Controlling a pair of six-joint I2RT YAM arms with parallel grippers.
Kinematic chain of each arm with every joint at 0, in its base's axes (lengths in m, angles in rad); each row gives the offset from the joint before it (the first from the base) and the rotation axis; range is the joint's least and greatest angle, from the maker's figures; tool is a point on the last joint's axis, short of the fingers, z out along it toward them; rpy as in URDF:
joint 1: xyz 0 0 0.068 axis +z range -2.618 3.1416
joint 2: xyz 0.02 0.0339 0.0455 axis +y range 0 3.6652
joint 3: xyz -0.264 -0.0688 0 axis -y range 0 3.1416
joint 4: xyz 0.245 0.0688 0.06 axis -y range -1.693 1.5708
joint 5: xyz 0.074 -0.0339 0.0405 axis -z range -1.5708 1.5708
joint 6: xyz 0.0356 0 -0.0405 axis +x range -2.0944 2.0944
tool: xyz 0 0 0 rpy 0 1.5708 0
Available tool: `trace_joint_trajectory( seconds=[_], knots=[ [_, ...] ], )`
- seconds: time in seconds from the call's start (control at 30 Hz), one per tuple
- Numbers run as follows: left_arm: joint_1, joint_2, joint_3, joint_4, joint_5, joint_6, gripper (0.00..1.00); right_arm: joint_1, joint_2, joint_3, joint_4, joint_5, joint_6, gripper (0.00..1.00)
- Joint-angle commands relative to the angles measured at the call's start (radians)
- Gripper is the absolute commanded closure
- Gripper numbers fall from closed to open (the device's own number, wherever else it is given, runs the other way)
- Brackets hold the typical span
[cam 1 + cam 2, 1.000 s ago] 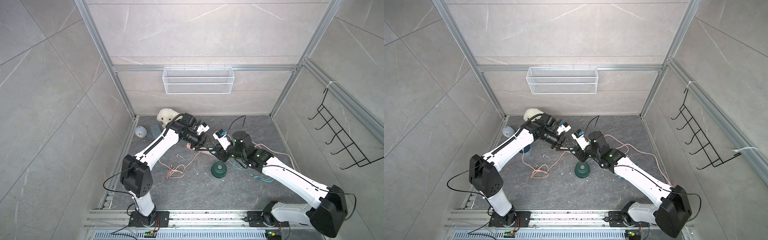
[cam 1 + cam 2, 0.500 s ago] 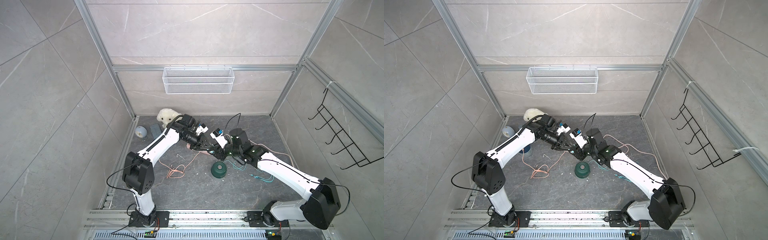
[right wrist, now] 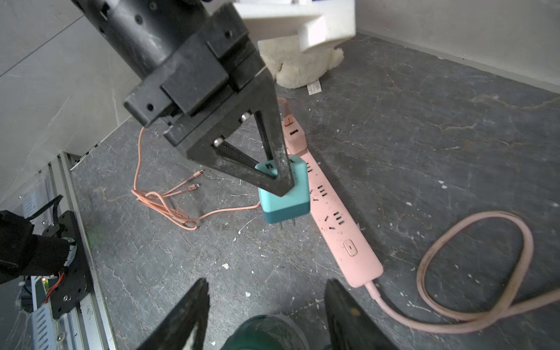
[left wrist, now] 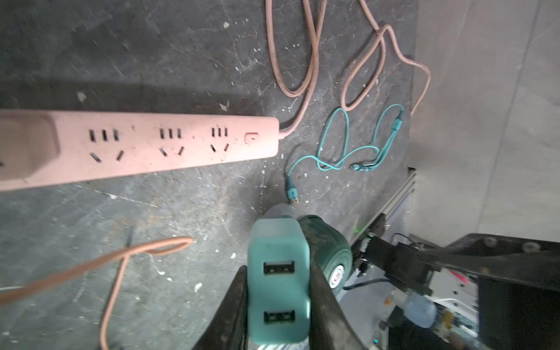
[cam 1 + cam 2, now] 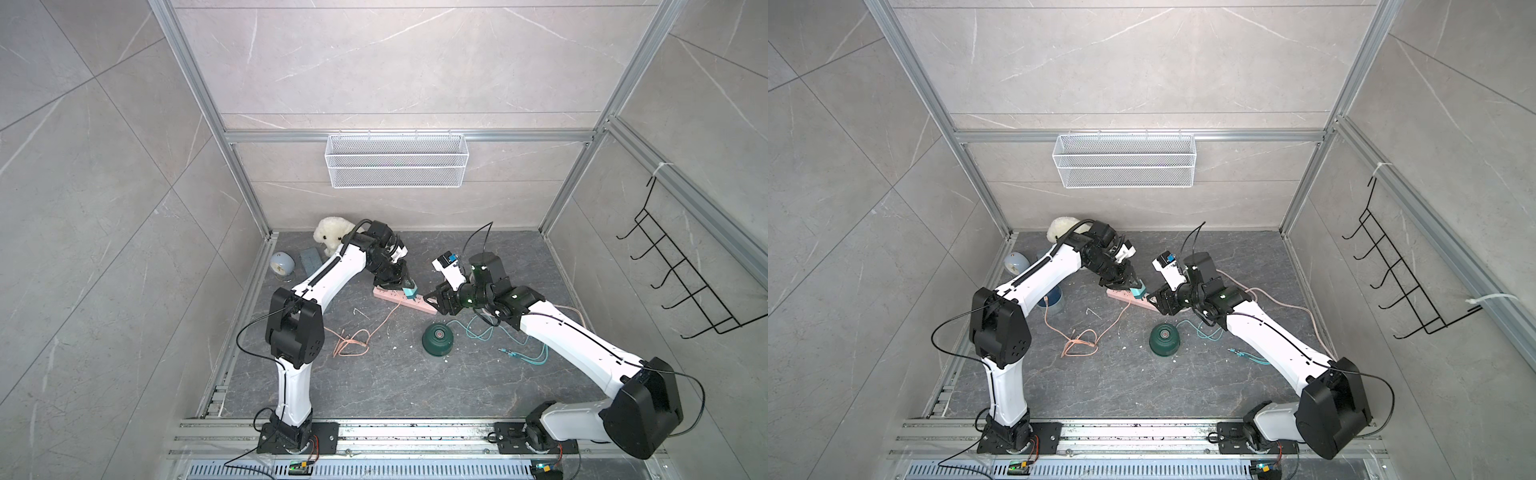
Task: Charge the cordless meat grinders
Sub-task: Pick up the plug from the center of the board, then insert the plug into the socket.
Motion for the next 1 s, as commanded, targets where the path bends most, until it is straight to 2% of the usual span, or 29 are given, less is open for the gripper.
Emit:
trace_joint_trajectory(
  seconds=[0.0,0.27,0.37,0.47,0.6,0.7,0.77,0.97],
  knots=[
    [-0.02,0.032,0.07,-0.029,-0.059,0.192,0.95,-0.048,-0.058,-0.028,-0.041,0.02,0.045,0.38],
    [-0.035,0.12,0.157,-0.04,-0.023,0.578,0.97,-0.144,-0.047,-0.071,-0.027,-0.027,0.101,0.41],
    [-0.034,0.143,0.179,-0.054,0.012,0.66,0.98,-0.166,0.001,-0.063,-0.058,-0.031,0.11,0.43],
    [-0.035,0.155,0.187,-0.042,0.028,0.714,0.98,-0.175,0.049,-0.068,-0.054,-0.059,0.138,0.46],
    [-0.035,0.163,0.202,-0.019,0.036,0.759,0.99,-0.177,0.127,-0.087,-0.027,-0.15,0.207,0.57],
    [-0.035,0.166,0.214,-0.017,0.05,0.795,0.99,-0.177,0.19,-0.121,0.0,-0.163,0.278,0.62],
    [-0.035,0.173,0.229,-0.029,0.052,0.814,0.99,-0.175,0.23,-0.137,0.017,-0.194,0.323,0.64],
    [-0.034,0.186,0.237,-0.073,0.028,0.901,1.0,-0.155,0.307,-0.158,0.062,-0.176,0.42,0.63]
  ],
)
